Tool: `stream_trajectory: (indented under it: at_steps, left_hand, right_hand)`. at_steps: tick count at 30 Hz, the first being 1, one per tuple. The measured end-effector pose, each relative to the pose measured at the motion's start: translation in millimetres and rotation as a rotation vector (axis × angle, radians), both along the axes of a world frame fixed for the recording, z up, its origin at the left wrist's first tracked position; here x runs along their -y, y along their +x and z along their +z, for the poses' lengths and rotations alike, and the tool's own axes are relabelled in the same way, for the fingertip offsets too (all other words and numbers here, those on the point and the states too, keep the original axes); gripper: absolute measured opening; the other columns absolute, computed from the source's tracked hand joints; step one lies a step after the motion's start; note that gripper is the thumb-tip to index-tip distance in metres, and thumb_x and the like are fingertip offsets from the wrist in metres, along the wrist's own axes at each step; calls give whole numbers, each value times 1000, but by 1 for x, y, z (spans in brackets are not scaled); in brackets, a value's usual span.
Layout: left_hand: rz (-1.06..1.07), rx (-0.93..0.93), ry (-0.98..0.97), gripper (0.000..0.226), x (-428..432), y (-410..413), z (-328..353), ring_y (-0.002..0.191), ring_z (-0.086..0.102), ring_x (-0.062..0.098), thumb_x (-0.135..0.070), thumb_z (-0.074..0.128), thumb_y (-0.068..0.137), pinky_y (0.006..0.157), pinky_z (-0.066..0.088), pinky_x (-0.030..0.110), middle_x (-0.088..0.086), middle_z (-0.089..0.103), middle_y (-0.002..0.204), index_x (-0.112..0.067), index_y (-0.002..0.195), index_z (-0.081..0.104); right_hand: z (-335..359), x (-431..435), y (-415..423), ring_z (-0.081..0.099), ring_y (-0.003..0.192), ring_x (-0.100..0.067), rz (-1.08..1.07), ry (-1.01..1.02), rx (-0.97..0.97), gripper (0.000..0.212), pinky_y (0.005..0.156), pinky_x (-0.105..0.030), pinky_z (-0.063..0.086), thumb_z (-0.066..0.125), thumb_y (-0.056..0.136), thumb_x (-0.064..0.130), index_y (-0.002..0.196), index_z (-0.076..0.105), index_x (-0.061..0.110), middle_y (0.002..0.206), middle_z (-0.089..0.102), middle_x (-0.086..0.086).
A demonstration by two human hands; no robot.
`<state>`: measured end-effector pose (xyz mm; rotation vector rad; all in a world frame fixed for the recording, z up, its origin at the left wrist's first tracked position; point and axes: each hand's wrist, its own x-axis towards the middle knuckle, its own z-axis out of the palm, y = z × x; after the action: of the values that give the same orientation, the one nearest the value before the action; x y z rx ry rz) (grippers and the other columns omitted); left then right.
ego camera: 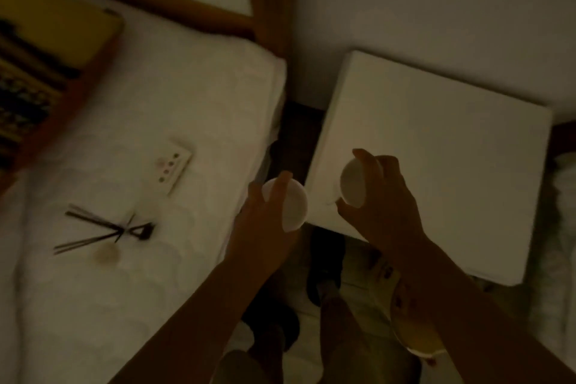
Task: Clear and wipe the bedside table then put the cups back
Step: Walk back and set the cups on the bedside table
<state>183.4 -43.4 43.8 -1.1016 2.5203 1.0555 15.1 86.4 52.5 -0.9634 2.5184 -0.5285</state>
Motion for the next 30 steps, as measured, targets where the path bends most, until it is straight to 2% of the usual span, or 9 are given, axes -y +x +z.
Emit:
stream_trajectory:
  at_steps: [4, 7, 11, 22, 30]
  left_hand:
    - [-111, -8, -28, 98, -3, -89, -4, 120, 45, 36, -26, 75, 77, 92, 50, 50, 14, 25, 143, -41, 150, 11]
    - [-200, -10, -60, 98, -11, -144, -9, 115, 47, 36, -26, 75, 75, 90, 50, 55, 12, 26, 137, -47, 143, 9]
    - [-292, -12, -171, 96, -21, -201, -20, 107, 51, 34, -27, 76, 71, 83, 53, 56, 10, 29, 131, -46, 140, 13]
    - [-317, 15, -294, 89, -4, -280, -39, 109, 49, 35, -25, 78, 71, 87, 50, 58, 13, 33, 131, -44, 136, 19]
    - [-321, 47, -382, 93, 16, -304, -44, 104, 51, 35, -28, 78, 69, 83, 48, 53, 13, 35, 127, -46, 138, 17]
  right_hand:
    - [-9, -20, -66, 52, 111, -32, -113, 11, -57, 91, 72, -34, 48, 81, 66, 40, 141, 33, 27, 130, 40, -11]
    - [-19, -36, -105, 53, 109, -32, -175, 28, -106, 90, 71, -34, 48, 80, 65, 43, 140, 34, 26, 128, 42, -12]
    - [-35, -52, -137, 54, 107, -31, -250, 48, -137, 91, 70, -33, 49, 80, 66, 45, 140, 33, 25, 127, 42, -12]
    - [-62, -31, -182, 49, 109, -30, -296, 42, -184, 90, 69, -35, 53, 80, 66, 44, 140, 33, 23, 127, 41, -13]
    - [-63, 1, -224, 47, 113, -34, -312, 20, -167, 91, 76, -41, 53, 79, 66, 41, 140, 29, 23, 130, 40, -14]
